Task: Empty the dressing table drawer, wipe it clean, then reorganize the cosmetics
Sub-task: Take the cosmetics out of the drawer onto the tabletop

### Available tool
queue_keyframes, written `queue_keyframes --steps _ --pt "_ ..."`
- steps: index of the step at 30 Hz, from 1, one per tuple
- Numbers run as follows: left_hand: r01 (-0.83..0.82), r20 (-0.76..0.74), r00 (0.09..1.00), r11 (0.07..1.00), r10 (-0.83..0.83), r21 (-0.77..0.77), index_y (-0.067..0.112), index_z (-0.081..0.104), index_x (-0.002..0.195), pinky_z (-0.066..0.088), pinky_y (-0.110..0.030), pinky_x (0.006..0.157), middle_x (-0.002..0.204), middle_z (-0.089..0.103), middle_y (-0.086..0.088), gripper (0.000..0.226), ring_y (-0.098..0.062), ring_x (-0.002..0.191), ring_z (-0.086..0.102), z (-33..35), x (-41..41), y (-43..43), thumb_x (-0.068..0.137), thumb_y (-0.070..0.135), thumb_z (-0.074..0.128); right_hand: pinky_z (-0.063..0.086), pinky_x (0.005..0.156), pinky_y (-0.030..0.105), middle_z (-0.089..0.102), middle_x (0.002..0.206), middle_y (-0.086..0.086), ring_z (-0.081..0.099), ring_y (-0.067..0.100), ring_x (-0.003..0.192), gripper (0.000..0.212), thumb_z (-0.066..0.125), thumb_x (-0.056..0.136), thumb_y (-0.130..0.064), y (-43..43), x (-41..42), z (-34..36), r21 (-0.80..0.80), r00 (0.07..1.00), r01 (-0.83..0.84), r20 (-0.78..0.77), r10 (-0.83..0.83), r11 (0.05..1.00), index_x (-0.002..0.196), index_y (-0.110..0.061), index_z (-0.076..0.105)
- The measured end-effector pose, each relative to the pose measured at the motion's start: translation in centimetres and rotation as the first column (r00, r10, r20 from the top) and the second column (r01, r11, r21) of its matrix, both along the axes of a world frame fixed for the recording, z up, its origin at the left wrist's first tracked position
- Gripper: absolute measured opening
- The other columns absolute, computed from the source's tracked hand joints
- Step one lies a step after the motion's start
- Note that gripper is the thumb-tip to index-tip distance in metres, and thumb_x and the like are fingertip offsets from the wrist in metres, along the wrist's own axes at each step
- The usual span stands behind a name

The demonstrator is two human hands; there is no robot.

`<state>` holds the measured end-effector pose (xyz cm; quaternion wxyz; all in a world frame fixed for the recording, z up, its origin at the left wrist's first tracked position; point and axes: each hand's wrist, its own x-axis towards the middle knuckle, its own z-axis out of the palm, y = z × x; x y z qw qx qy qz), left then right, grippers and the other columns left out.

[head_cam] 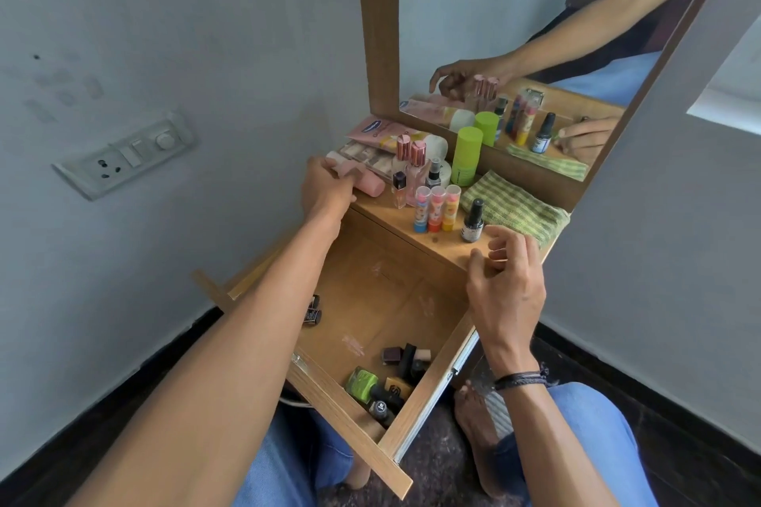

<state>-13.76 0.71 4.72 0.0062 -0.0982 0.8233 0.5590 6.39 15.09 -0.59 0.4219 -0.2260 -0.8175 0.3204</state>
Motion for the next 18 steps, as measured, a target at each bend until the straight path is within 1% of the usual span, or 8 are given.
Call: queue_keyframes --steps 3,7,9,11,13,15,16,18 --pt "-0.042 -0.002 0.999 0.993 0.043 0.113 0.022 0.056 0.111 0.061 -0.033 0.075 0.100 0.069 0.000 0.025 -0.009 0.062 0.064 -0.5 1.1 -1.0 0.094 0.035 0.069 0.057 0.070 0.035 0.058 0.098 -0.001 0.060 0.016 0.080 0.028 0.071 0.088 -0.006 -0.1 0.0 -0.1 0.009 1.000 -0.008 -0.010 0.008 1.000 0.115 -0.014 0.066" --pt "-0.048 0.029 0.999 0.975 0.042 0.215 0.019 0.060 0.109 0.061 -0.034 0.076 0.086 0.068 -0.003 0.022 -0.013 0.066 0.063 -1.0 3.3 -3.4 0.096 0.035 0.068 0.055 0.073 0.038 0.060 0.099 0.003 0.059 0.020 0.087 0.025 0.070 0.087 -0.001 -0.3 0.1 -0.2 0.014 0.996 -0.004 -0.089 0.005 1.000 0.111 -0.010 0.068" --pt "0.024 0.048 0.998 0.987 -0.032 0.161 0.018 0.063 0.110 0.060 -0.037 0.079 0.093 0.069 -0.004 0.020 -0.014 0.070 0.063 -1.5 4.4 -5.1 0.095 0.030 0.070 0.050 0.079 0.032 0.063 0.097 0.008 0.059 0.025 0.088 0.020 0.068 0.087 0.002 -0.9 0.4 0.1 0.130 0.986 0.018 -0.165 0.004 0.991 0.105 -0.006 0.070" --pt "0.154 0.081 0.985 0.986 -0.149 -0.056 0.023 0.064 0.106 0.058 -0.041 0.084 0.100 0.071 0.001 0.016 -0.016 0.080 0.066 -2.2 5.4 -7.0 0.092 0.029 0.072 0.040 0.083 0.023 0.066 0.094 0.011 0.057 0.025 0.087 0.014 0.067 0.087 0.005 -2.5 0.7 0.5 0.272 0.976 -0.010 -0.208 0.069 0.962 0.098 -0.002 0.072" --pt "0.298 0.173 0.952 0.902 -0.255 -0.312 0.028 0.062 0.102 0.055 -0.040 0.085 0.102 0.070 0.004 0.017 -0.017 0.090 0.067 -2.8 6.5 -8.8 0.090 0.030 0.075 0.041 0.079 0.025 0.067 0.094 0.011 0.055 0.023 0.086 0.013 0.067 0.087 0.007 -4.7 0.8 0.8 0.345 0.963 -0.145 -0.165 0.212 0.927 0.096 -0.001 0.073" --pt "0.422 0.282 0.905 0.749 -0.318 -0.510 0.029 0.062 0.112 0.053 -0.035 0.075 0.110 0.068 0.005 0.028 -0.014 0.091 0.066 -3.3 8.1 -9.9 0.088 0.029 0.077 0.046 0.075 0.032 0.066 0.096 0.007 0.055 0.023 0.086 0.013 0.066 0.090 0.002 -6.7 0.6 0.3 0.357 0.929 -0.344 -0.004 0.370 0.868 0.098 -0.005 0.073" --pt "0.472 0.323 0.881 0.638 -0.344 -0.609 0.027 0.061 0.122 0.052 -0.035 0.078 0.119 0.065 0.004 0.038 -0.015 0.099 0.065 -3.6 8.8 -10.2 0.087 0.029 0.078 0.047 0.074 0.035 0.065 0.098 0.005 0.054 0.024 0.085 0.011 0.064 0.092 -0.003 -7.6 0.5 -0.2 0.344 0.899 -0.433 0.096 0.428 0.833 0.098 -0.007 0.072" --pt "0.530 0.373 0.837 0.421 -0.402 -0.736 0.026 0.054 0.139 0.046 -0.043 0.098 0.139 0.053 0.001 0.058 -0.023 0.124 0.052 -4.5 9.6 -10.4 0.086 0.027 0.078 0.048 0.071 0.039 0.061 0.098 0.002 0.051 0.023 0.081 0.011 0.059 0.096 -0.011 -8.7 0.2 -1.1 0.315 0.834 -0.549 0.271 0.481 0.774 0.095 -0.010 0.070"
